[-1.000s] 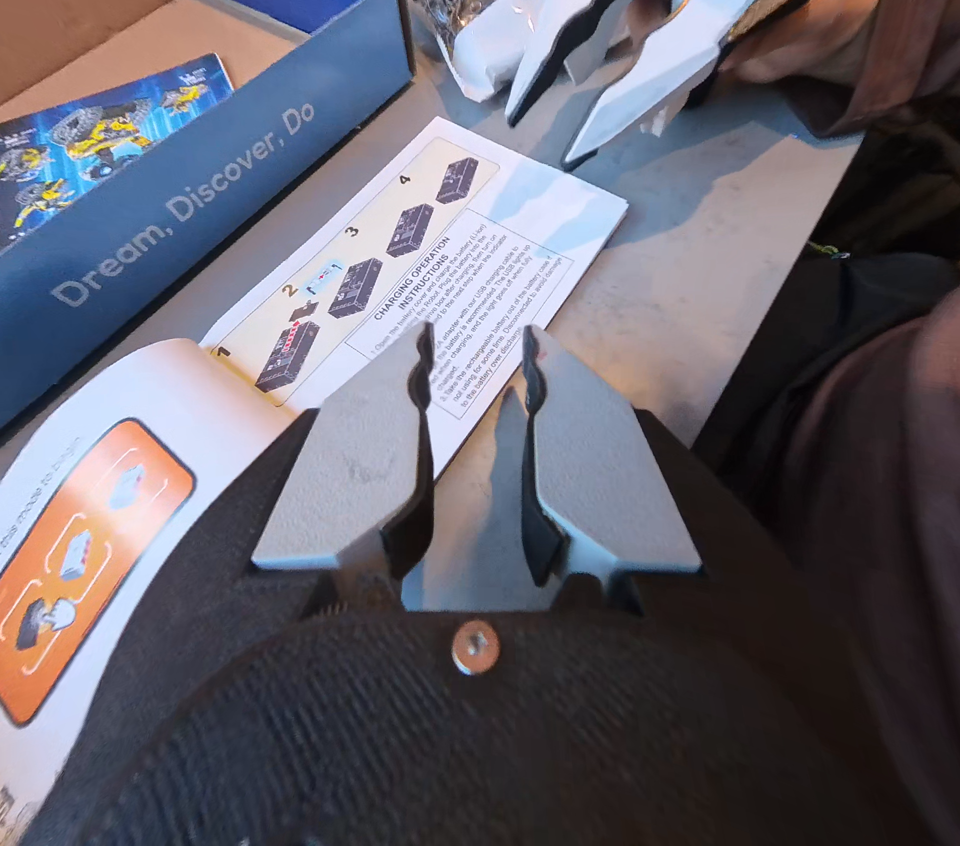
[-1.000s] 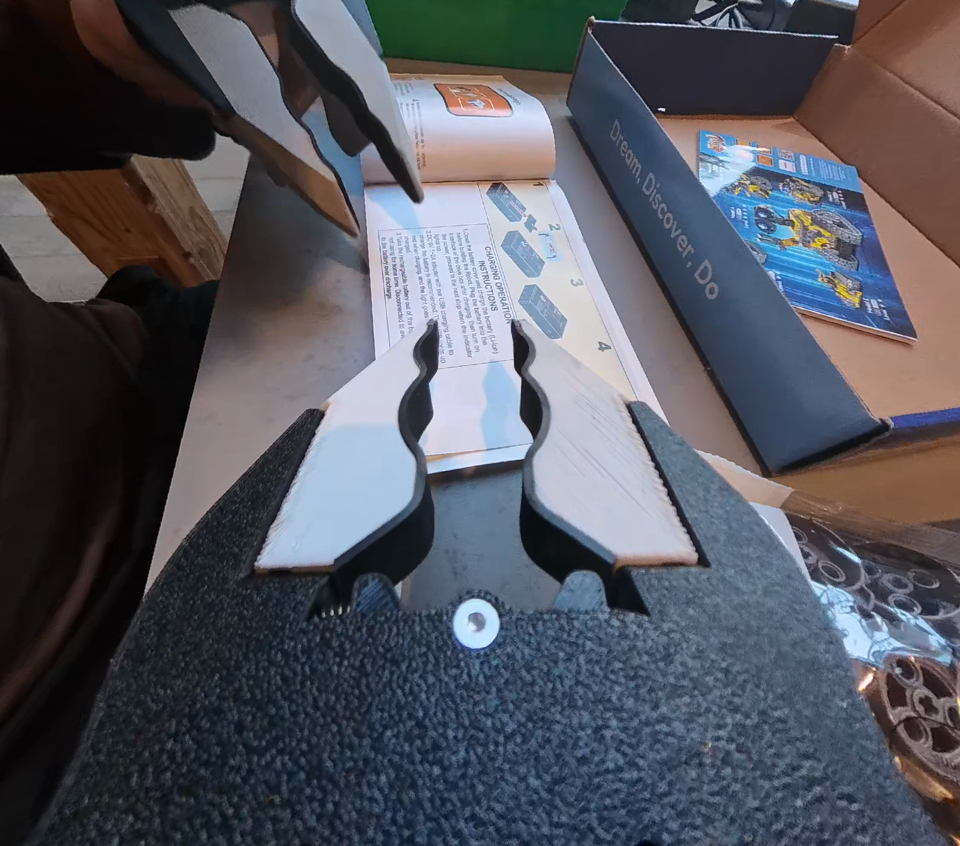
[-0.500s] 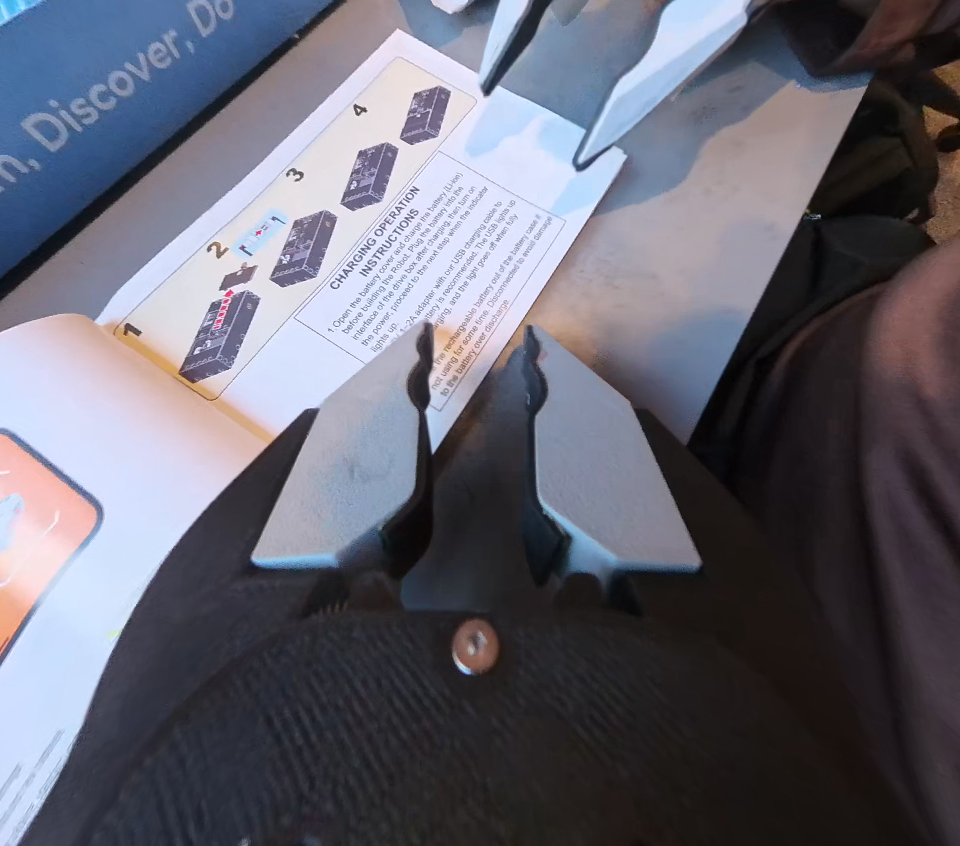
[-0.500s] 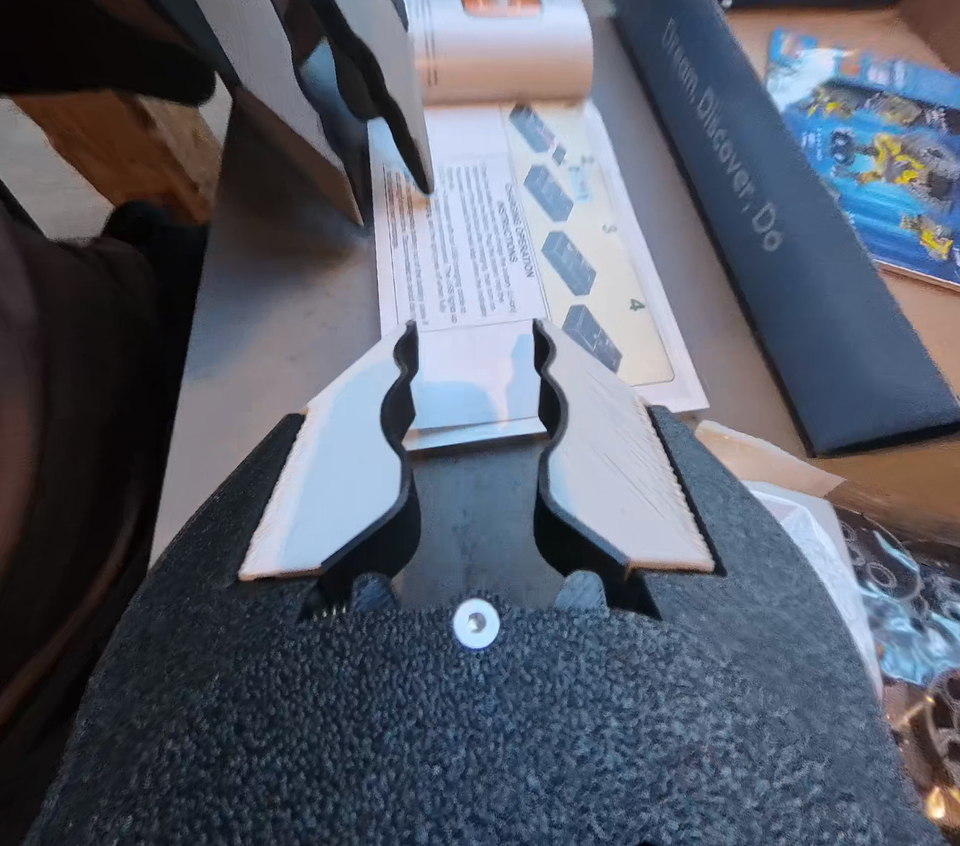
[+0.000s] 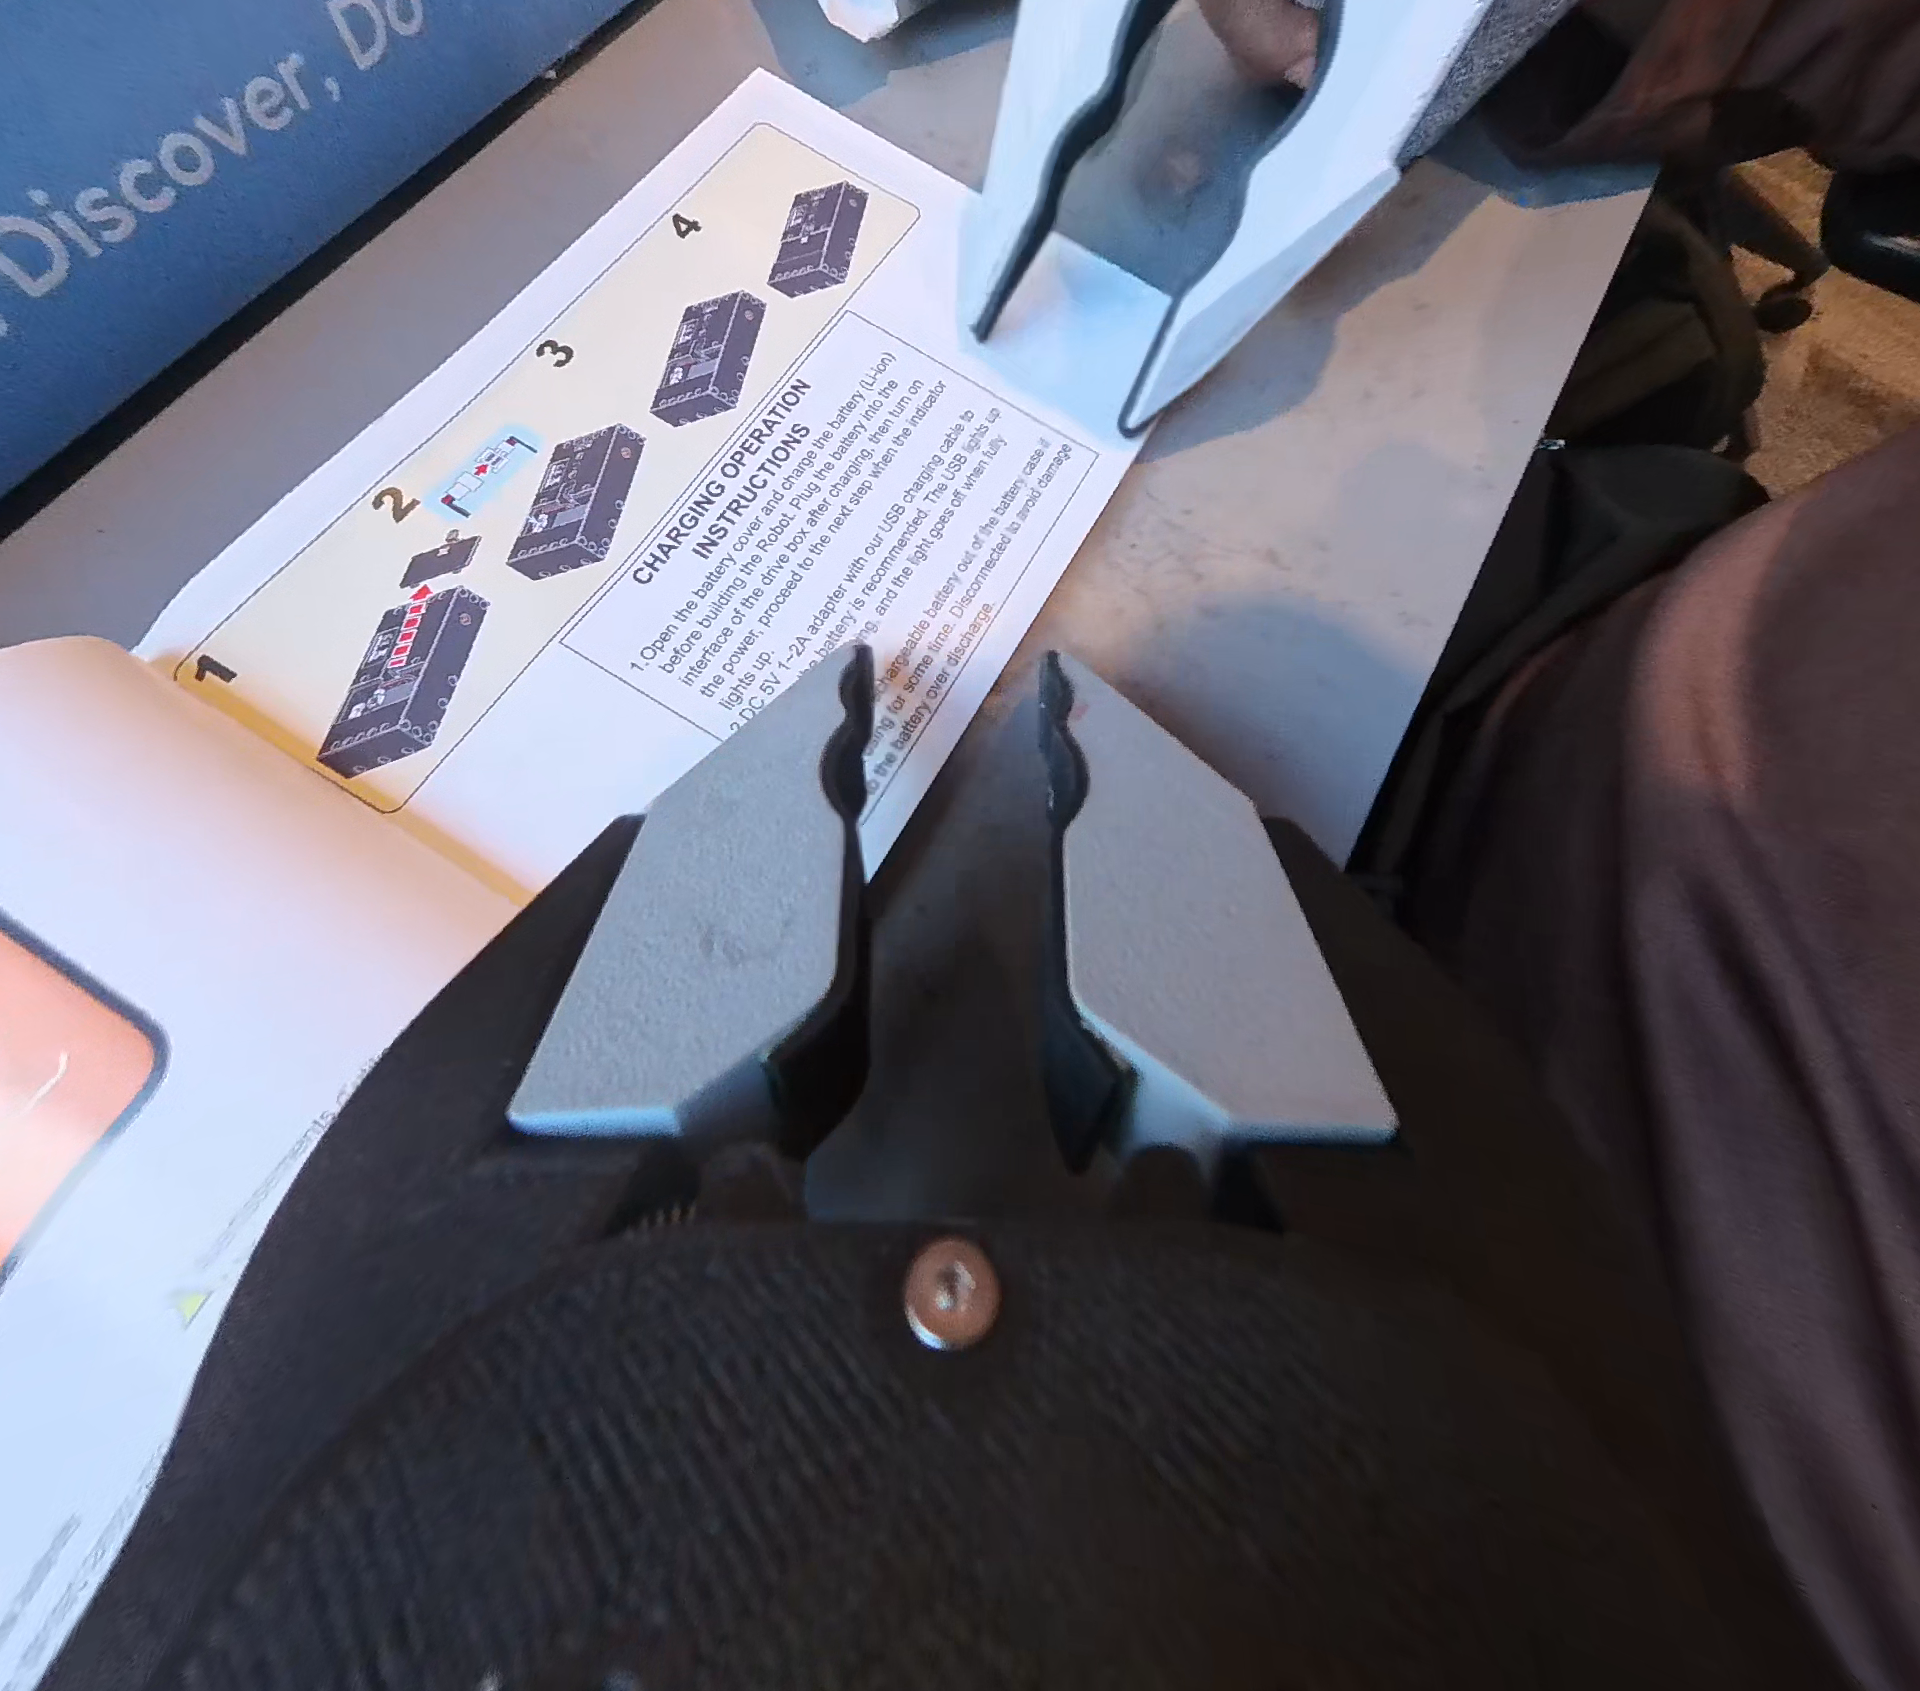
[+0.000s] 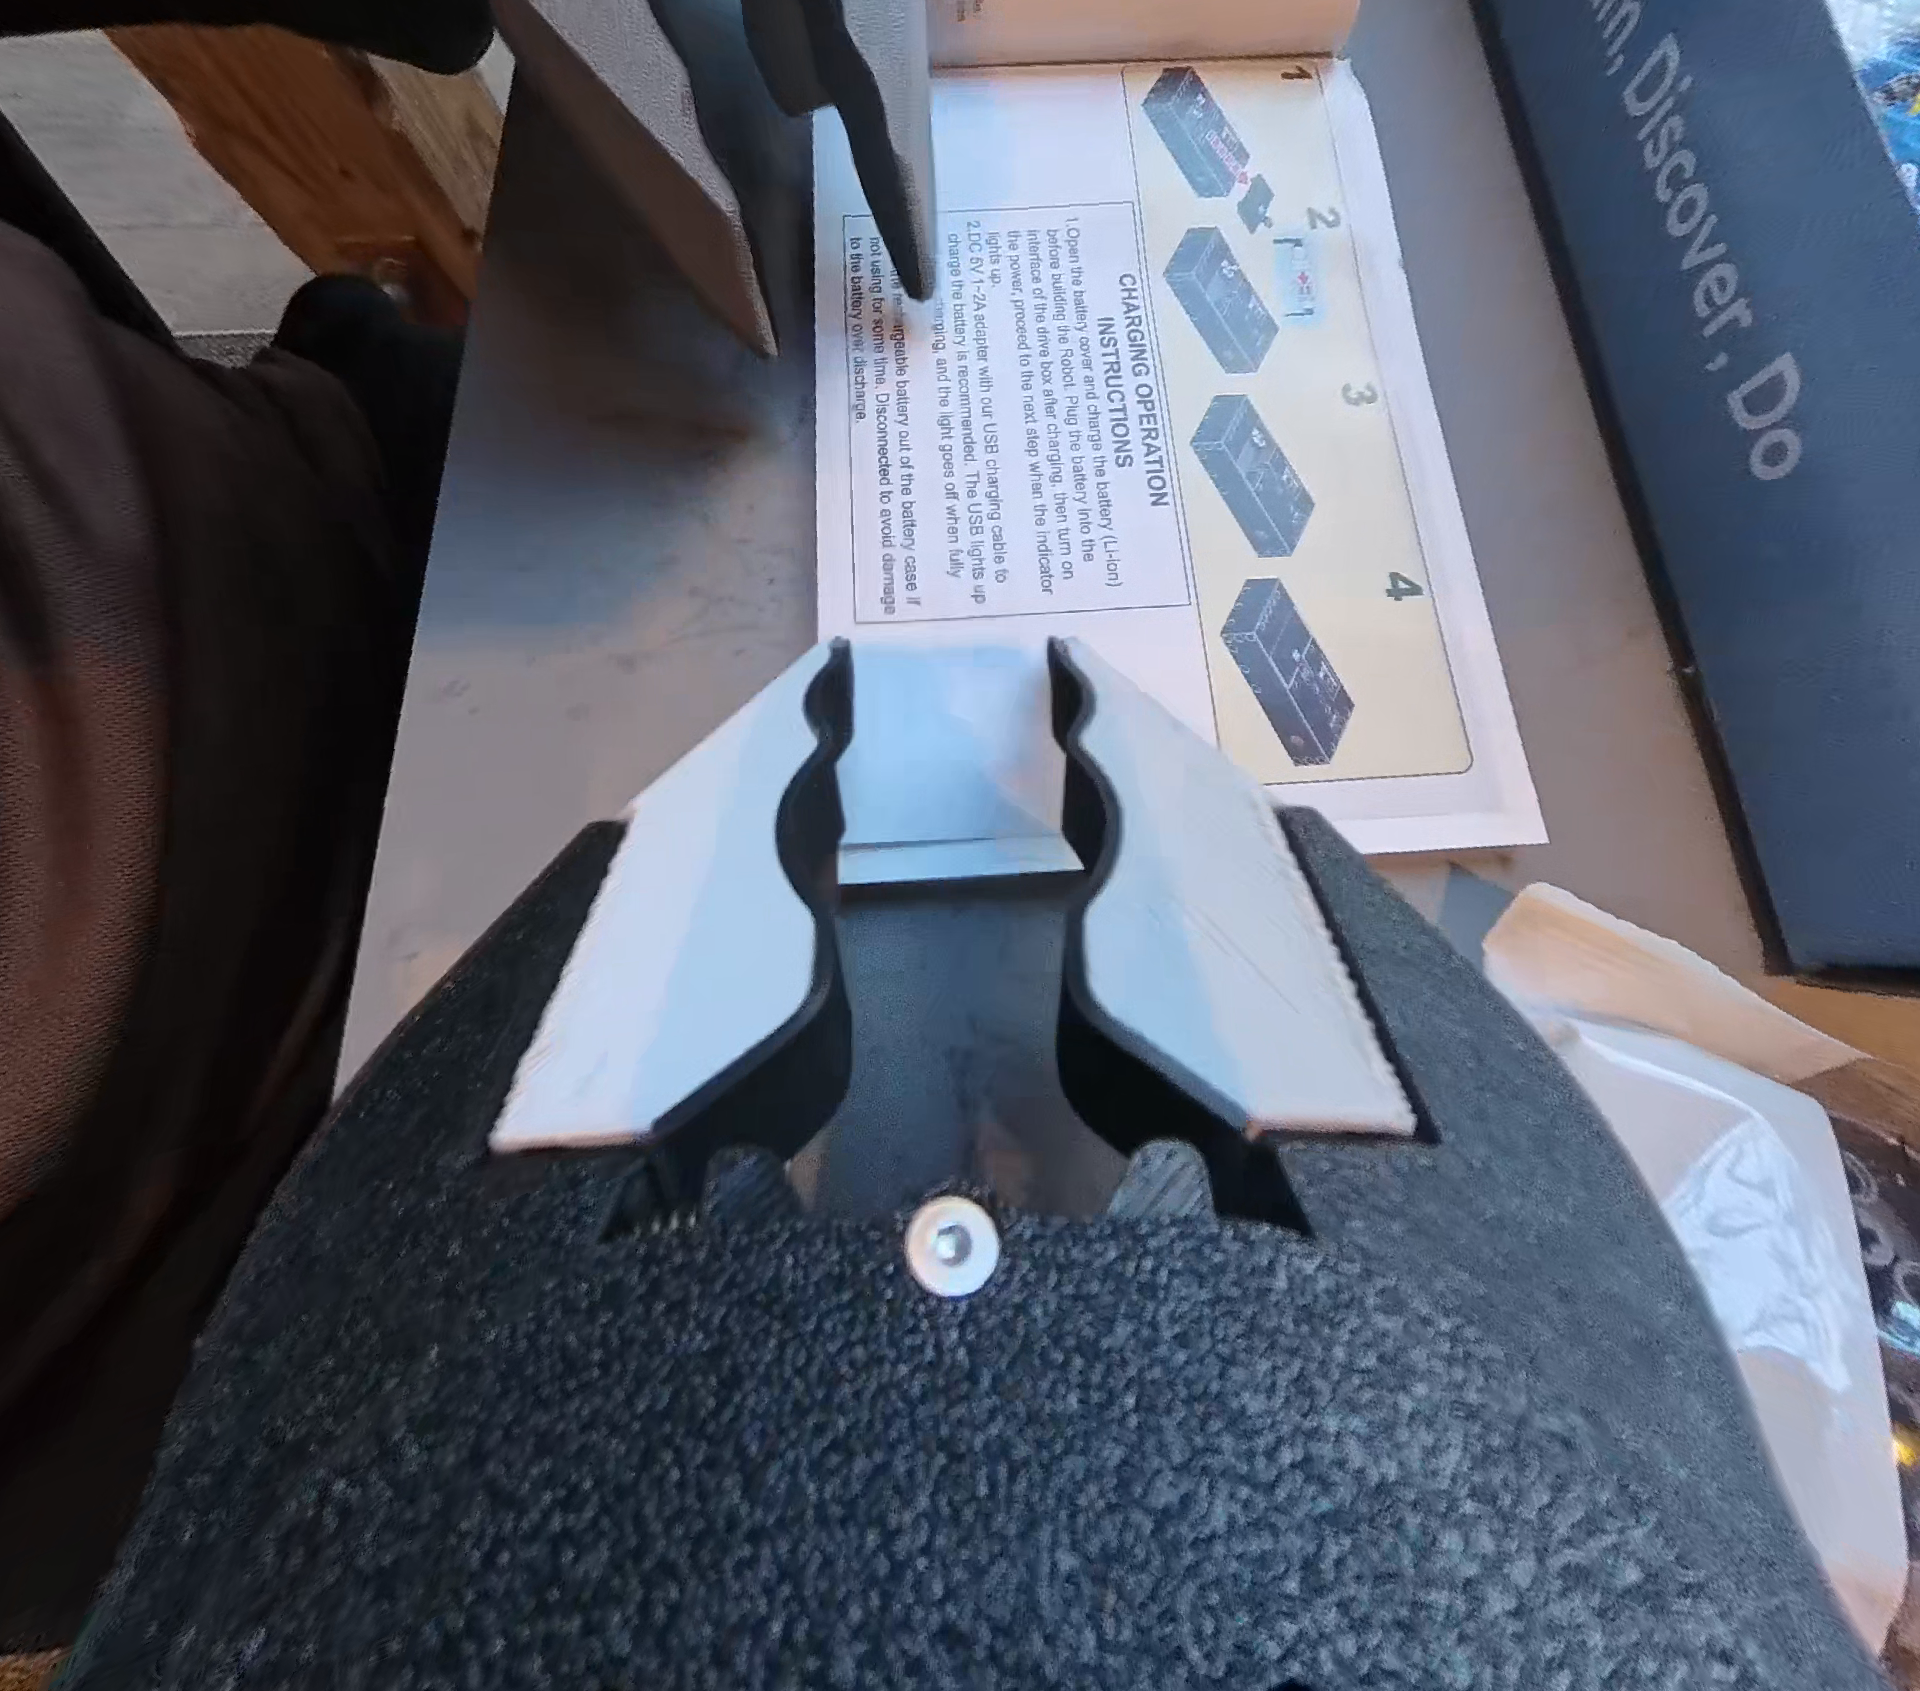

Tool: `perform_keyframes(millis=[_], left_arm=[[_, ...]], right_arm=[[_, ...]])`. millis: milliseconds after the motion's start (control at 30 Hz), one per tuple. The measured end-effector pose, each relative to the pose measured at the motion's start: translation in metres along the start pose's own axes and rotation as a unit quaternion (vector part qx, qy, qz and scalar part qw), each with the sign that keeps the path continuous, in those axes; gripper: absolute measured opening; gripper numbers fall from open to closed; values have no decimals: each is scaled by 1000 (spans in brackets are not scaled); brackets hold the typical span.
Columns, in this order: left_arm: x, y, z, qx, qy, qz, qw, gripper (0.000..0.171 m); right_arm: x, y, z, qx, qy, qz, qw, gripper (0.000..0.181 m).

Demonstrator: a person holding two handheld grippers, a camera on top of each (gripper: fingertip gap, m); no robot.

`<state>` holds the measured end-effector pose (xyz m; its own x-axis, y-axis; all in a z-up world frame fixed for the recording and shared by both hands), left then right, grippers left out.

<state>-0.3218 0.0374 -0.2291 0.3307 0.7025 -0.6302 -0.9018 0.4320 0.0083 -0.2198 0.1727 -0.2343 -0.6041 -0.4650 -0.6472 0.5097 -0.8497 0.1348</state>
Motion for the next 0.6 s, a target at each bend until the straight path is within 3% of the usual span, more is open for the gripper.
perform_keyframes(millis=[100, 333, 600], left_arm=[[-1, 0, 1, 3, -6, 3, 1000, 28], [1, -2, 1, 14, 1, 0, 1000, 27], [1, -2, 0, 13, 4, 0, 1000, 27]], right_arm=[[-1, -1, 0, 2, -5, -9, 1000, 55], [1, 2, -1, -5, 9, 10, 1000, 40], [2, 4, -1, -13, 10, 13, 1000, 38]])
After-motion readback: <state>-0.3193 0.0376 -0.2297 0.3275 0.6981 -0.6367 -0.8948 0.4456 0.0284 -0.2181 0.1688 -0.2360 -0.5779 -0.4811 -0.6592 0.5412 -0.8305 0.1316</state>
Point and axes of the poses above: each gripper's, where its closed fingertips meet, x out along the fingers, z out of its top, y = z × x across the jaws, the point moved 7 cm from there along -x, back along the fingers, and after that the axes turned 10 degrees about x, right-handed, at the moved point
